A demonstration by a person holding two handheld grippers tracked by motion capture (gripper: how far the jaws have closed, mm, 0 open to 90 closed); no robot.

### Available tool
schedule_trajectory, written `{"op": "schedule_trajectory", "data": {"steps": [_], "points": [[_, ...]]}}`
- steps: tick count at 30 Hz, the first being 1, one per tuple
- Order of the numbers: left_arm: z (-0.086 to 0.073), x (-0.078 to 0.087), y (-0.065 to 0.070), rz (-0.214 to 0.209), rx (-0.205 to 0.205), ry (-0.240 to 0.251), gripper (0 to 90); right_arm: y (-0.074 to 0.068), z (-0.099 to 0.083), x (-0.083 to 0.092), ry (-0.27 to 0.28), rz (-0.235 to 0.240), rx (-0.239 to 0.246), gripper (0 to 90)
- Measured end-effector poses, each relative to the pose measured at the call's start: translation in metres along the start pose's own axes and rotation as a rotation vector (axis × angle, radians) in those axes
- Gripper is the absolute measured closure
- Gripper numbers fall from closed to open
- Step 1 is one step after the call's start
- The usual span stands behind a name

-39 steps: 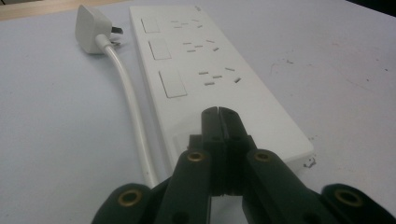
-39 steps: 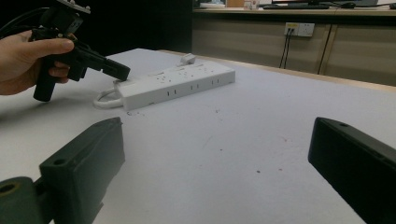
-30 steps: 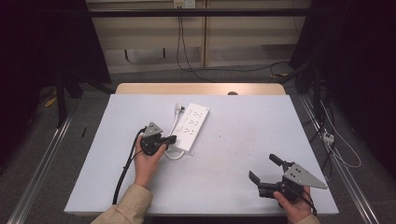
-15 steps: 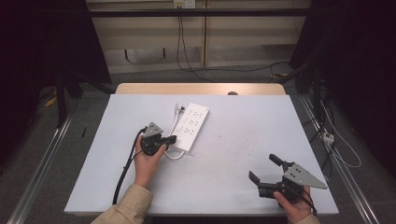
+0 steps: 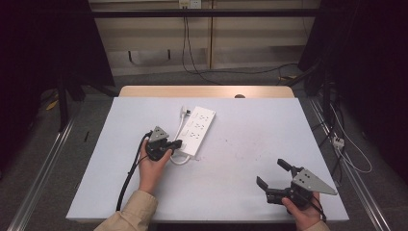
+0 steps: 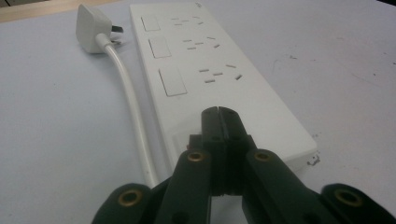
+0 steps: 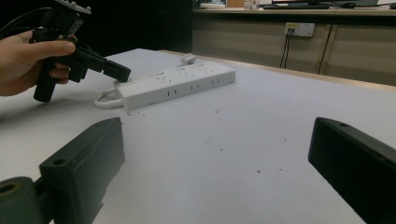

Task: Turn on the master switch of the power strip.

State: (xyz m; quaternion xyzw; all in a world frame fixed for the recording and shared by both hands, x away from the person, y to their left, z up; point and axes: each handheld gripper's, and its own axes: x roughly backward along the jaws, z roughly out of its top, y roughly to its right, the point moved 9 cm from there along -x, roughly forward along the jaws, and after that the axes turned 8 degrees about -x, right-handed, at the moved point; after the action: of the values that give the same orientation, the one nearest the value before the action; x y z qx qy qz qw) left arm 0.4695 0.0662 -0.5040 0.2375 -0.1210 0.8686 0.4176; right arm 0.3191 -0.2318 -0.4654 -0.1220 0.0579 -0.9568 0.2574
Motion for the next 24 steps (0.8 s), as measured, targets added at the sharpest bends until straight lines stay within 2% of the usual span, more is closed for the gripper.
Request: {"op": "schedule_trajectory", "data": {"steps": [12, 14, 19, 22, 24], "points": [[0.0002, -0.0007, 0.0005, 0.011, -0.013, -0.005, 90.0, -0.0002, 0.0002, 0.0003, 0.000, 0.000, -0.001, 3.3], [0.0004, -0.0005, 0.0010, 0.018, -0.031, -0.015, 90.0, -0.0005, 0.0001, 0.0001, 0.000, 0.000, -0.001, 3.3], [0.0005, -0.0011, 0.0026, 0.031, -0.036, -0.030, 90.0, -0.0007, 0.0004, 0.0003, 0.001, 0.000, 0.002, 3.4], [0.0005, -0.0011, 0.0025, 0.029, -0.026, -0.025, 90.0, -0.0004, 0.0003, 0.0005, 0.001, -0.001, 0.000, 3.3], [0.0004, -0.0014, 0.0025, 0.025, -0.034, -0.017, 90.0, -0.0004, 0.0003, 0.0003, 0.000, 0.000, 0.001, 3.4]]}}
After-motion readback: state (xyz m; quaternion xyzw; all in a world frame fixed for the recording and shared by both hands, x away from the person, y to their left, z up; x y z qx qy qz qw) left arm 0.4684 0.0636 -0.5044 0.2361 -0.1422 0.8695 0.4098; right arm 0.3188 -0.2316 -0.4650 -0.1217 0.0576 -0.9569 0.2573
